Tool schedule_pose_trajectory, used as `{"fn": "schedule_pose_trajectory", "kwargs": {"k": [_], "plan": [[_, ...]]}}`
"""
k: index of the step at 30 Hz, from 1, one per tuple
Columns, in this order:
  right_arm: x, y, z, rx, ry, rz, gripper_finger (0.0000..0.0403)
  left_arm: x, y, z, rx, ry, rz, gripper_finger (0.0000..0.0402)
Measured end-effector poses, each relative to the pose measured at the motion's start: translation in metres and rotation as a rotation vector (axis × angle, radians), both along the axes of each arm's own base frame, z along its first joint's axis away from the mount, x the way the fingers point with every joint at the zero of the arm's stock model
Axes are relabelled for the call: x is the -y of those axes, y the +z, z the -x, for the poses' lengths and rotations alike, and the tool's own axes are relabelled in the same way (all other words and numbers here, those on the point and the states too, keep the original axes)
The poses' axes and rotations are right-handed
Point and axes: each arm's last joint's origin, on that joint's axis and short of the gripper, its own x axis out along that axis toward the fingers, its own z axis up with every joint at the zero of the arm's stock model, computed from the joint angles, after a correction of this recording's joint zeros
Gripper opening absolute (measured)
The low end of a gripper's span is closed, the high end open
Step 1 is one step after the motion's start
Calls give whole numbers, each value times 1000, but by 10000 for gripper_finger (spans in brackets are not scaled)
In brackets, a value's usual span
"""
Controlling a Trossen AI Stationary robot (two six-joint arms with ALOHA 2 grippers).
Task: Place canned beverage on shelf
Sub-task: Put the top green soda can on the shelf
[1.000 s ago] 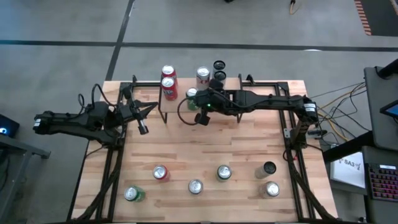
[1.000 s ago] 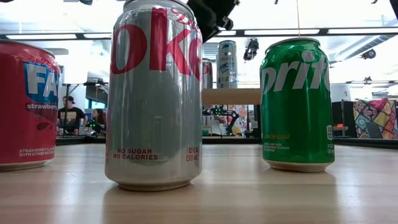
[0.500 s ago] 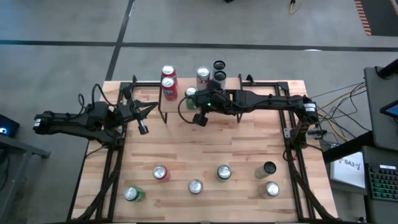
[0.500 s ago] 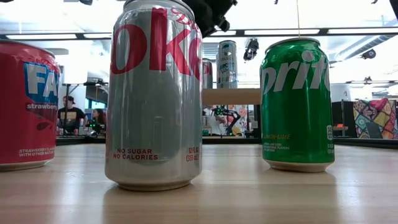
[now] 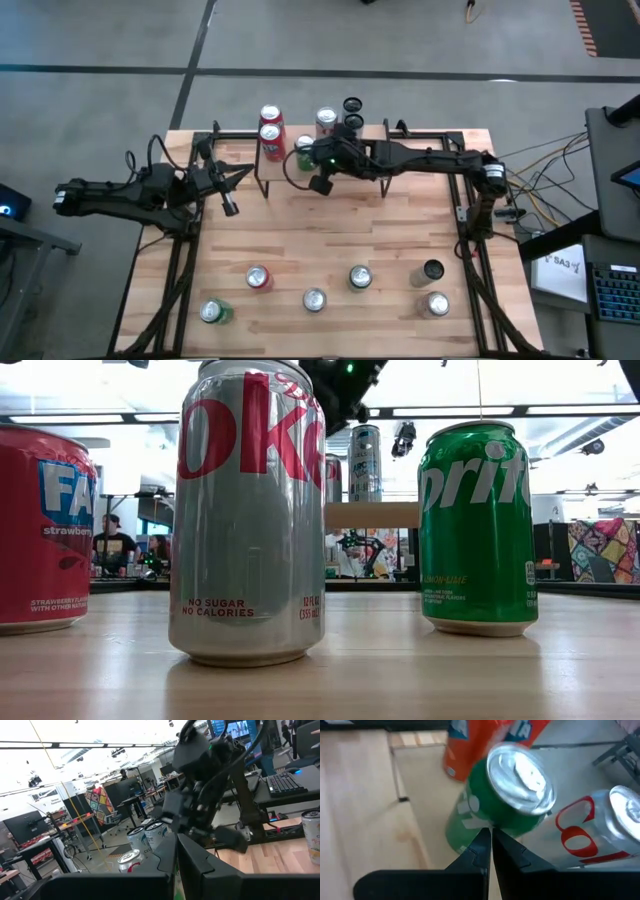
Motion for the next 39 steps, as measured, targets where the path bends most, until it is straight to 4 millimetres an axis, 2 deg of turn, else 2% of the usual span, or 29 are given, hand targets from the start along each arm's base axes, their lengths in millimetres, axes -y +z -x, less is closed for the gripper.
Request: {"fn": "schedule_pose_trajectory", "kwargs": {"k": [3, 18, 25, 32, 39], "plan": [[4, -7, -3, -17, -15, -1, 9, 0, 0, 0, 0, 0, 0, 0], [-1, -10, -5, -16, -17, -27, 9, 0, -1, -1, -5, 0, 0, 0], [-19, 6, 6, -25, 40, -10, 9, 0, -3, -6, -20, 0, -1, 0], [-40, 23, 26, -68, 121, 20, 9, 1, -4, -25, -44, -7, 26, 0], [-51, 27, 49, -79, 159, 32, 9, 3, -7, -58, -107, -14, 107, 0]]}}
